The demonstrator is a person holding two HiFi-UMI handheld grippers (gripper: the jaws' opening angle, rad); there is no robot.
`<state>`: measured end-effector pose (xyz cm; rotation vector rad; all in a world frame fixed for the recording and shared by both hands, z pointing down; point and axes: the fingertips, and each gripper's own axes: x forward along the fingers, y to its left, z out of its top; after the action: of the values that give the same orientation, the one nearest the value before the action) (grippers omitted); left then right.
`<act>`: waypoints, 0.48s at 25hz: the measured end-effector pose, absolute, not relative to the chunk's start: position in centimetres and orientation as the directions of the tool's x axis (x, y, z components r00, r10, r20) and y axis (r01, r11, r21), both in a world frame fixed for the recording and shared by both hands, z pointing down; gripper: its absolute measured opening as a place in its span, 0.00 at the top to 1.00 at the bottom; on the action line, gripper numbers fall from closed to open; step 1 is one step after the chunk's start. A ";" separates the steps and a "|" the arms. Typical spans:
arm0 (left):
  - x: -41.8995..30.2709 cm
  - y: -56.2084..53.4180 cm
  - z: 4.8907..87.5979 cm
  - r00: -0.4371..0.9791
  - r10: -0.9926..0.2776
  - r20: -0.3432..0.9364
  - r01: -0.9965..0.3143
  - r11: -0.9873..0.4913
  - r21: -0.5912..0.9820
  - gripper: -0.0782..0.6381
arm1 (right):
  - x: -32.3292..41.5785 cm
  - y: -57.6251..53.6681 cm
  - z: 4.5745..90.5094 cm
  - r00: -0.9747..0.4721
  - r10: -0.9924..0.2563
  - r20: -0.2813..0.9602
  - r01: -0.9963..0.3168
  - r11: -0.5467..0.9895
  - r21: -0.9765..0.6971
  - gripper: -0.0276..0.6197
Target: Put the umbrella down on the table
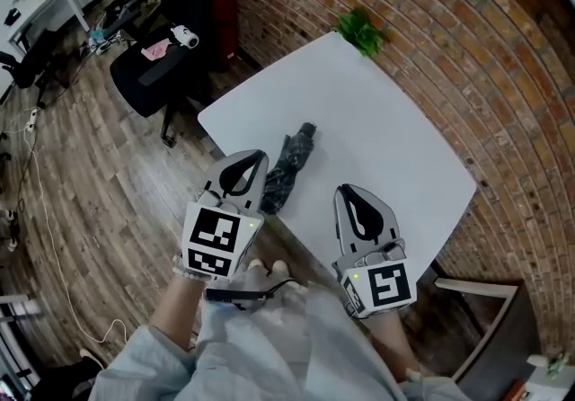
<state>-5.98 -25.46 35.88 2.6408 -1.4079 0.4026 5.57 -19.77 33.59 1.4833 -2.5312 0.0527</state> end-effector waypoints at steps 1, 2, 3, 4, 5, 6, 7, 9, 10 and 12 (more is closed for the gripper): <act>-6.1 -25.1 35.2 0.532 -0.801 0.275 -0.830 -0.557 -0.018 0.86 | 5.5 -19.7 33.3 -0.476 -0.859 0.189 -0.865 0.496 0.076 0.88; -6.3 -24.8 34.6 0.531 -0.806 0.262 -0.832 -0.554 -0.017 0.86 | 5.4 -19.7 33.0 -0.479 -0.859 0.182 -0.864 0.498 0.079 0.88; -6.5 -24.5 34.0 0.531 -0.809 0.252 -0.834 -0.551 -0.013 0.86 | 5.3 -19.6 32.7 -0.481 -0.859 0.175 -0.862 0.500 0.080 0.88; -6.6 -24.2 33.5 0.531 -0.811 0.246 -0.836 -0.549 -0.005 0.86 | 5.3 -19.6 32.4 -0.484 -0.859 0.167 -0.861 0.502 0.082 0.88; -6.8 -23.9 33.0 0.531 -0.812 0.243 -0.837 -0.546 0.004 0.86 | 5.2 -19.6 32.1 -0.487 -0.859 0.160 -0.860 0.503 0.084 0.88; -7.0 -23.5 32.6 0.530 -0.813 0.239 -0.839 -0.544 0.009 0.86 | 5.1 -19.5 31.9 -0.490 -0.858 0.154 -0.859 0.505 0.086 0.88; -7.2 -23.3 32.1 0.528 -0.816 0.234 -0.840 -0.542 0.008 0.86 | 5.1 -19.5 31.6 -0.492 -0.858 0.148 -0.857 0.507 0.089 0.88; -7.7 -22.8 31.3 0.522 -0.824 0.218 -0.845 -0.535 -0.002 0.86 | 5.0 -19.6 31.2 -0.497 -0.856 0.141 -0.854 0.511 0.094 0.88; -8.0 -22.5 30.9 0.519 -0.829 0.210 -0.847 -0.532 -0.004 0.86 | 5.0 -19.6 31.0 -0.498 -0.856 0.140 -0.853 0.512 0.096 0.88; -8.5 -22.1 30.1 0.515 -0.835 0.196 -0.851 -0.525 0.000 0.86 | 5.0 -19.7 30.6 -0.498 -0.856 0.140 -0.853 0.513 0.097 0.88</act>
<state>-8.51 -22.14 30.11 2.6494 -1.4790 0.2626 5.03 -19.69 30.64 1.4717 -2.5811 -0.0227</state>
